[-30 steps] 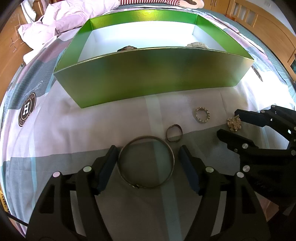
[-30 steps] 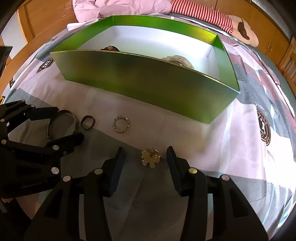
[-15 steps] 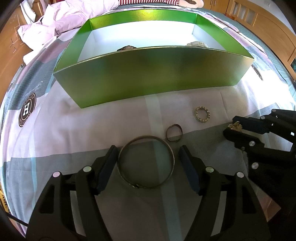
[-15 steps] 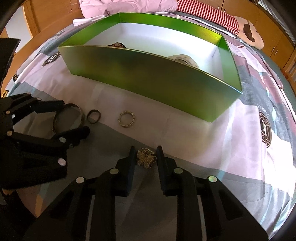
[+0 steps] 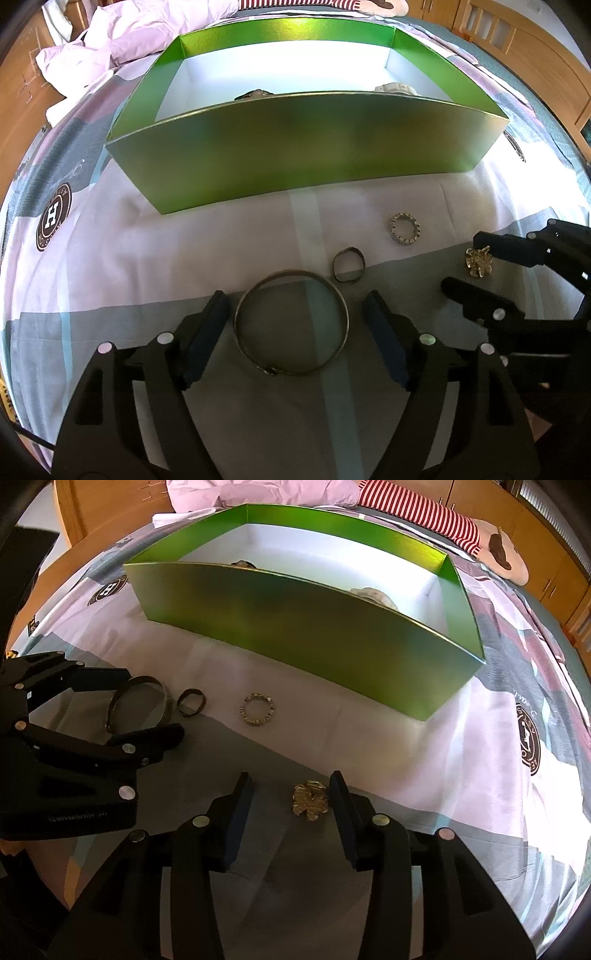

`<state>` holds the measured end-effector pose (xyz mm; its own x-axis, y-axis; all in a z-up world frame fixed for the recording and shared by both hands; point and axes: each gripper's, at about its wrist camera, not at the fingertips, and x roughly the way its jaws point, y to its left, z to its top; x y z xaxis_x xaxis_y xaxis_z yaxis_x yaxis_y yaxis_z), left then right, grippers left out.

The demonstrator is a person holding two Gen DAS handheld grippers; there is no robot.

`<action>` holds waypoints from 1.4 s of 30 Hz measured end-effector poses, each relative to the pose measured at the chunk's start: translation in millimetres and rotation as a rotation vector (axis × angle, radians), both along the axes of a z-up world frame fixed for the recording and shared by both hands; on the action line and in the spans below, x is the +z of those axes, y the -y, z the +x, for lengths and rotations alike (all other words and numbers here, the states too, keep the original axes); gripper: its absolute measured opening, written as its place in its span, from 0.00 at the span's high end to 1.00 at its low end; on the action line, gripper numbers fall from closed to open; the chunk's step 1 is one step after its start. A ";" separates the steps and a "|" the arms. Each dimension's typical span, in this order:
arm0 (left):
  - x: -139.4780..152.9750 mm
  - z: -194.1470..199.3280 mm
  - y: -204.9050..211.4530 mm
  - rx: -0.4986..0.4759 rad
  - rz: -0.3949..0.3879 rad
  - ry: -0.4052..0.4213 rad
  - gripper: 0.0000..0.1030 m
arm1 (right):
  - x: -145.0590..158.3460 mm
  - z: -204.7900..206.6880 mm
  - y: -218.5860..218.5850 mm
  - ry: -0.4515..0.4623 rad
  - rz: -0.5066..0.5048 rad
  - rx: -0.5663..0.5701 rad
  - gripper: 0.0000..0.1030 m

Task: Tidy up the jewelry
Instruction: 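Carry the bangle with the left tool and the brooch with the right tool over the box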

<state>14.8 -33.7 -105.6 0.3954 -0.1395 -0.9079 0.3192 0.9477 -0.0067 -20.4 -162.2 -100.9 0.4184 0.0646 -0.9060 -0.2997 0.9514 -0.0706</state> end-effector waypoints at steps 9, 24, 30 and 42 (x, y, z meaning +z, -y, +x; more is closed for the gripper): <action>-0.3 -0.8 1.7 0.001 0.017 0.013 0.37 | 1.2 -0.6 -2.6 0.005 0.030 0.005 0.76; 17.0 2.1 -13.6 0.040 -0.022 0.043 0.42 | 25.2 -0.2 6.6 0.063 0.096 -0.021 0.79; 24.6 2.0 -11.7 0.034 -0.033 0.061 0.42 | 34.4 -1.8 12.3 0.072 0.136 -0.026 0.79; 100.4 50.2 -20.8 0.091 -0.161 0.205 0.41 | 93.5 58.1 38.3 0.253 0.233 -0.111 0.79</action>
